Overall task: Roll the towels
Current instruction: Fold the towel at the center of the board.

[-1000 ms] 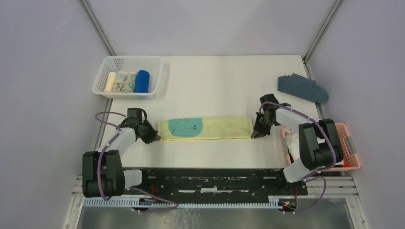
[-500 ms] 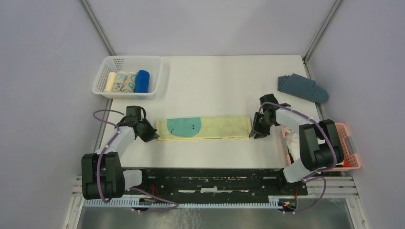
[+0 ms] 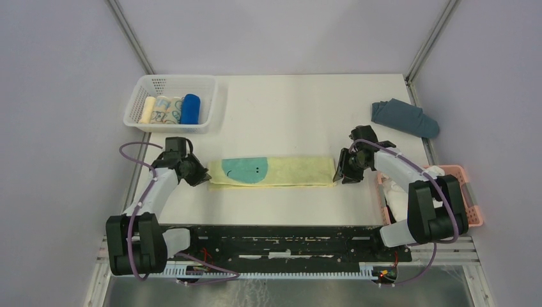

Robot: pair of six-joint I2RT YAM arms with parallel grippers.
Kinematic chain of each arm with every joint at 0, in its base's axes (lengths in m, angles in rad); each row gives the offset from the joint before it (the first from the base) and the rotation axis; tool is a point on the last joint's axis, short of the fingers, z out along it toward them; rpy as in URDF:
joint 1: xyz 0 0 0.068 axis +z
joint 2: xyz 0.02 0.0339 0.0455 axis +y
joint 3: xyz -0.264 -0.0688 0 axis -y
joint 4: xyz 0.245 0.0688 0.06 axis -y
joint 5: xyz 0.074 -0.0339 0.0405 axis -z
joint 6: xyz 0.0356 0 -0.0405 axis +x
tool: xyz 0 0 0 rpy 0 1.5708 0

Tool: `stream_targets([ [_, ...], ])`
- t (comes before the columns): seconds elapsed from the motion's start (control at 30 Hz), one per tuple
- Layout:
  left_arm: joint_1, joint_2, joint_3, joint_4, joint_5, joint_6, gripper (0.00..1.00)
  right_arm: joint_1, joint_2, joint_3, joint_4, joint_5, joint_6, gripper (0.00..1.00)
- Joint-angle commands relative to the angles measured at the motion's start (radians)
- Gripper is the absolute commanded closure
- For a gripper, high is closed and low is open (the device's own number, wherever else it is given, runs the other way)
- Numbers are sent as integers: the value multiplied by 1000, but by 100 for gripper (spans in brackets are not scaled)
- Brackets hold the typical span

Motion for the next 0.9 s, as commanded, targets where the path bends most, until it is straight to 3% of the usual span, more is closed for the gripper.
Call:
stream_targets([
  [0.0, 5, -16, 43, -34, -48, 66, 95, 0, -39, 21, 1, -19, -33, 55],
  [0.3, 6, 39, 16, -31, -108, 90, 92, 0, -46, 53, 46, -51, -53, 55],
  [0.57, 6, 39, 63, -59, -203, 129, 81, -1, 14, 120, 157, -145, -42, 56],
  [0.63, 6, 21, 87, -71, -225, 136, 70, -1, 52, 148, 192, -172, -37, 57],
  [0.73, 5, 2, 119, -88, -219, 138, 61, -1, 86, 177, 210, -184, -35, 59],
  [0.87, -7, -21, 155, -80, -150, 116, 58, 0, 124, 199, 236, -183, -33, 60],
])
